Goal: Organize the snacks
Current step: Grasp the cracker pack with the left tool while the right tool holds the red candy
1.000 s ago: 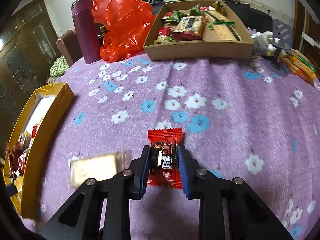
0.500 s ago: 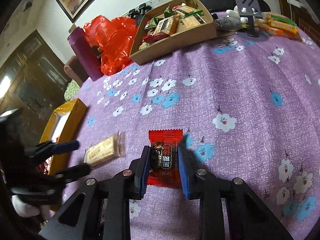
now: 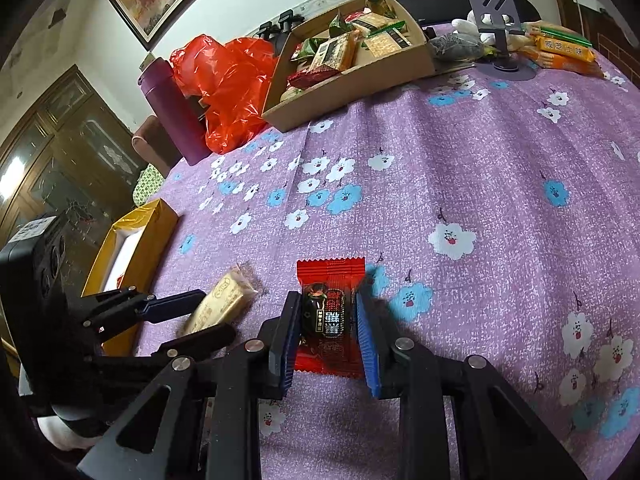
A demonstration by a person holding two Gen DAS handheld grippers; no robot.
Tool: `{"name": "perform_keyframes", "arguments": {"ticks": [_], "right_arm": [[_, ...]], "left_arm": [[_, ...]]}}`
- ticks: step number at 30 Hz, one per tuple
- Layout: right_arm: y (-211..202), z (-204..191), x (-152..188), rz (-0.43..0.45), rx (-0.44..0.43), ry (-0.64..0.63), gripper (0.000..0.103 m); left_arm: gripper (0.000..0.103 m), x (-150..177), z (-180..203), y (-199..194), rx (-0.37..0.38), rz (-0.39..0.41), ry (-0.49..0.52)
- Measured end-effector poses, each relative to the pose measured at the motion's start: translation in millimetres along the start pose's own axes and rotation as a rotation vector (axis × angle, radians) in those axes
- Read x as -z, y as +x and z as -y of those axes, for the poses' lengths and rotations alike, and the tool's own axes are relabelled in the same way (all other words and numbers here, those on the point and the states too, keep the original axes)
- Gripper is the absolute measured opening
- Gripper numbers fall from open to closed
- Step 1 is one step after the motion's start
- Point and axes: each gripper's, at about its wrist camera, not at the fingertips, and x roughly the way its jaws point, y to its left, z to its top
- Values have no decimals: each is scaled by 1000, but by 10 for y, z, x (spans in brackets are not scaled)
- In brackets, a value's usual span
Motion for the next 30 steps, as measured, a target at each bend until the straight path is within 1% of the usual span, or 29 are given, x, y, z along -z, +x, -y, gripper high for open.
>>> {"name": "perform_keyframes", "arguments": {"ticks": [1, 2, 4, 5, 6, 7, 8, 9, 11, 13, 18, 20, 23, 25, 30], "right_arm": [[1, 4, -2, 0, 0, -1, 28], [1, -2, 1, 2, 4, -4, 28], [1, -14, 7, 7, 11, -10, 28], [0, -18, 11, 9, 14, -12, 28], [1, -22, 14, 13, 17, -15, 28], [3, -27, 15, 15, 19, -17, 28], [3, -29, 15, 18, 21, -19, 28], [3, -31, 17, 22, 25, -22, 28], [4, -43, 20, 27, 32, -29, 28], [-1, -53, 22, 35, 42, -37, 28], [-41, -86, 20, 62, 35, -51, 28], [-54, -106, 24, 74, 33, -60, 28], [-63, -131, 33, 83, 28, -67, 28], [-54, -140, 43, 86, 30, -67, 28], [-57, -192, 39, 92, 37, -65, 28]], "left_arm": [[56, -5, 4, 15, 5, 11, -3], [59, -2, 22, 33, 10, 25, -1], [61, -13, 68, 56, -4, 42, 0], [58, -16, 69, 50, -4, 39, -12], [39, -15, 66, 38, -1, 37, -20], [31, -11, 50, 4, 15, 37, -34], [31, 7, 33, -21, 37, 39, -48], [31, 28, 27, -43, 42, 41, -51], [31, 80, 28, -75, 17, 45, -48], [31, 118, -15, -105, 22, 53, -76], [31, 285, -246, -402, 66, 134, -217], [31, 391, -373, -583, 85, 179, -278], [31, 592, -628, -908, 84, 256, -371], [31, 714, -782, -1085, 68, 296, -416], [31, 1106, -1259, -1474, -31, 376, -524]]}}
